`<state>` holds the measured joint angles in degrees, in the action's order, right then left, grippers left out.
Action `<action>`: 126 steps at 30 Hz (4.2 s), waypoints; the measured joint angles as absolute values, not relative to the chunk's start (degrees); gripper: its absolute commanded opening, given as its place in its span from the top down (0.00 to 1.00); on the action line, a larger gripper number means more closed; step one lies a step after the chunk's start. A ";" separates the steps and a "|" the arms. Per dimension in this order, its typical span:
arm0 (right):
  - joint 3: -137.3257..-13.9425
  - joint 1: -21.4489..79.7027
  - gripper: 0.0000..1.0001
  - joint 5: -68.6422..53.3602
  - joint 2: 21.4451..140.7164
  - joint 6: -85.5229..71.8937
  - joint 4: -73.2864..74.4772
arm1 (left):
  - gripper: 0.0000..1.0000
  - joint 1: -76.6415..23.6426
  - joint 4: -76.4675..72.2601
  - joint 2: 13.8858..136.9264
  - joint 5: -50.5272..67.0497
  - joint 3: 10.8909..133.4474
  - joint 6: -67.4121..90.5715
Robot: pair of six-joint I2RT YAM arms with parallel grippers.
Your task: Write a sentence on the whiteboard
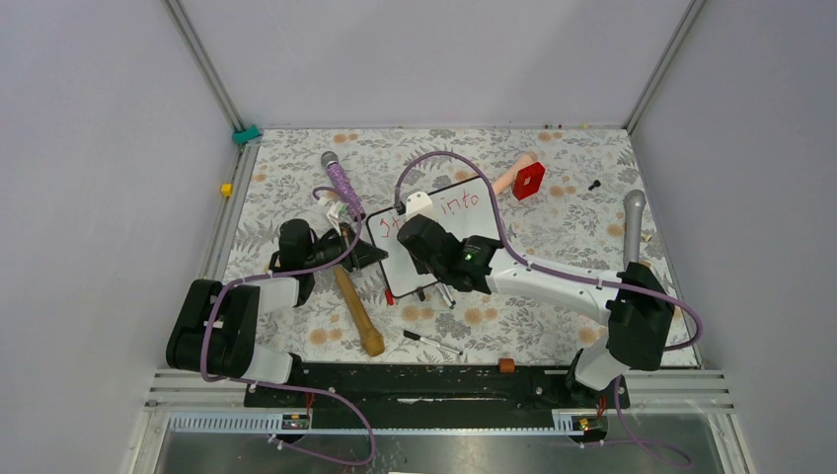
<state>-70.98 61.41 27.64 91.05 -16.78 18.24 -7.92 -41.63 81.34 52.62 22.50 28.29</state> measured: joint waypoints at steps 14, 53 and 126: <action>-72.16 61.52 1.00 26.46 91.90 -16.25 18.57 | 1.00 -7.92 -41.52 81.36 52.40 22.50 28.27; -71.37 61.56 1.00 27.40 91.90 -14.79 21.43 | 1.00 -7.94 -41.47 81.34 52.34 22.50 28.25; -64.64 59.02 1.00 22.92 82.65 -13.06 17.02 | 1.00 -8.27 -37.15 78.08 50.43 22.44 27.00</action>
<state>-64.64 59.02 22.92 82.65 -13.06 17.02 -8.27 -37.15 78.08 50.43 22.44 27.00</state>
